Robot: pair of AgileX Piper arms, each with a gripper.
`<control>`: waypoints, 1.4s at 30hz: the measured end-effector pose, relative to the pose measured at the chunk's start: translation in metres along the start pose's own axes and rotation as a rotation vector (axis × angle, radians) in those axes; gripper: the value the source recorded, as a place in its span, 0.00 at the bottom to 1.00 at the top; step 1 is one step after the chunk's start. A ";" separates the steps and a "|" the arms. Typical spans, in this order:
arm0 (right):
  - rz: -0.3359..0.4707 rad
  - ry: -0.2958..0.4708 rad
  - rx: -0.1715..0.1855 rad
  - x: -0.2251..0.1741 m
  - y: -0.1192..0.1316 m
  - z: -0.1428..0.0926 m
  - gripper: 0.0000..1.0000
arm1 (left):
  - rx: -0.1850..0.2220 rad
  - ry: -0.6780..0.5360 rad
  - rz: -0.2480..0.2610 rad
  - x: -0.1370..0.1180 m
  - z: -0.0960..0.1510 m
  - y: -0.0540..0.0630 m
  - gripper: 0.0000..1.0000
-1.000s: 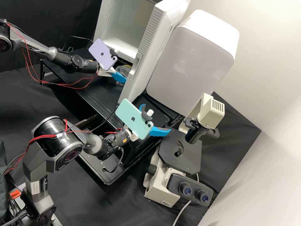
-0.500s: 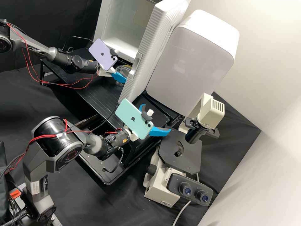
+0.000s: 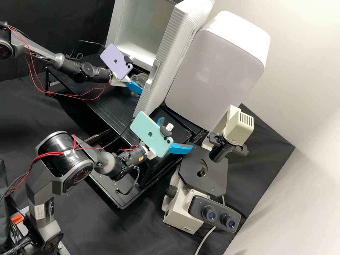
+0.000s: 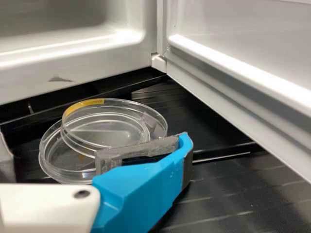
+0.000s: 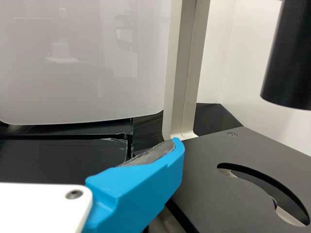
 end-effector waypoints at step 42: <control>0.000 0.000 0.000 0.000 0.000 0.000 1.00 | 0.040 -0.039 -0.001 -0.004 0.012 -0.001 0.00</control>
